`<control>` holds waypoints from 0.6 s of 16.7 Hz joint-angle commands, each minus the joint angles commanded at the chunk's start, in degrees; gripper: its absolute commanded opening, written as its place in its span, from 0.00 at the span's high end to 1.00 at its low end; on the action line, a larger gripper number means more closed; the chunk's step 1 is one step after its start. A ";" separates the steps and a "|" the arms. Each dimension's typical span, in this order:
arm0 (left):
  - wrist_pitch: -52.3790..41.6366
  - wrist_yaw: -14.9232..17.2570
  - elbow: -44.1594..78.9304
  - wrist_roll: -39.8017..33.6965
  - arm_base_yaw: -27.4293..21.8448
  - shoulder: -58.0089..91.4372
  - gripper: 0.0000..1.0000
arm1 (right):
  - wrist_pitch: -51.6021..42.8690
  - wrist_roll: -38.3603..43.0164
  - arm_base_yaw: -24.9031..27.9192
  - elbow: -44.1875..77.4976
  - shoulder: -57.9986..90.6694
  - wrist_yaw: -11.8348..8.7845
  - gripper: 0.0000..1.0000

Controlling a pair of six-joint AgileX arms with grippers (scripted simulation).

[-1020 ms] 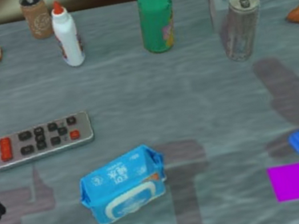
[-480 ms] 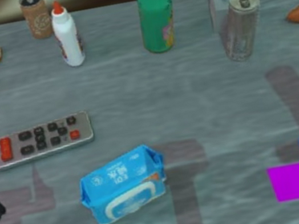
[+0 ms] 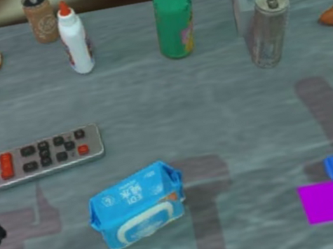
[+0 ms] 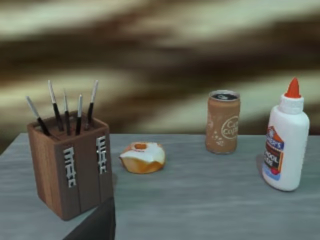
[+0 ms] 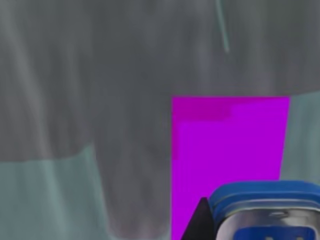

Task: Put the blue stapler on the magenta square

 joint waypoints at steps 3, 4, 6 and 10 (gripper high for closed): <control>0.00 0.00 0.00 0.00 0.00 0.00 0.00 | 8.34 1.70 1.41 -4.69 3.69 0.05 1.00; 0.00 0.00 0.00 0.00 0.00 0.00 0.00 | 11.11 2.21 1.92 -6.25 4.89 0.07 1.00; 0.00 0.00 0.00 0.00 0.00 0.00 0.00 | 15.58 3.12 2.80 -8.76 6.86 0.07 1.00; 0.00 0.00 0.00 0.00 0.00 0.00 0.00 | 17.87 3.70 3.34 -10.19 7.96 0.06 1.00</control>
